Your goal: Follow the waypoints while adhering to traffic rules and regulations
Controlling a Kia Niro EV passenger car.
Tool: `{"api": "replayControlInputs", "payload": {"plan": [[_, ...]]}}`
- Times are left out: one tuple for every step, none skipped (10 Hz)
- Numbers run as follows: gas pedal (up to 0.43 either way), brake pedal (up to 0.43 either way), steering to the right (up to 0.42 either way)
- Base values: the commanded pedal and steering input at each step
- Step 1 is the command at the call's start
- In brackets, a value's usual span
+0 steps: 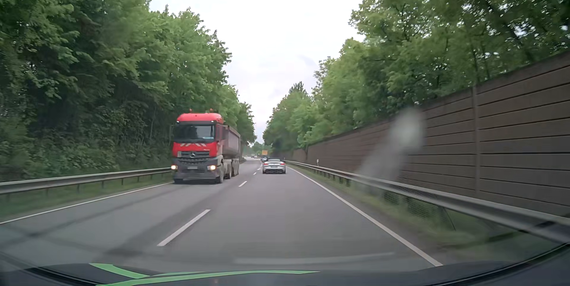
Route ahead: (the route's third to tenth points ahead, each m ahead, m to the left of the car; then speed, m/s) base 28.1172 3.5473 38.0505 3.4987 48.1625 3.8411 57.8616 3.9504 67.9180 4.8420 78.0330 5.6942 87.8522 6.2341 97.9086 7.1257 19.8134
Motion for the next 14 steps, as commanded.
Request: {"api": "replayControlInputs", "payload": {"plan": [[0.150,0.000,-0.003],[0.150,0.000,-0.003],[0.150,0.000,-0.003],[0.150,0.000,-0.003],[0.150,0.000,-0.003],[0.150,0.000,-0.003],[0.150,0.000,-0.005],[0.150,0.000,-0.005],[0.150,0.000,-0.006],[0.150,0.000,-0.006],[0.150,0.000,-0.006],[0.138,0.000,-0.005],[0.130,0.000,-0.005],[0.130,0.000,-0.005]]}}
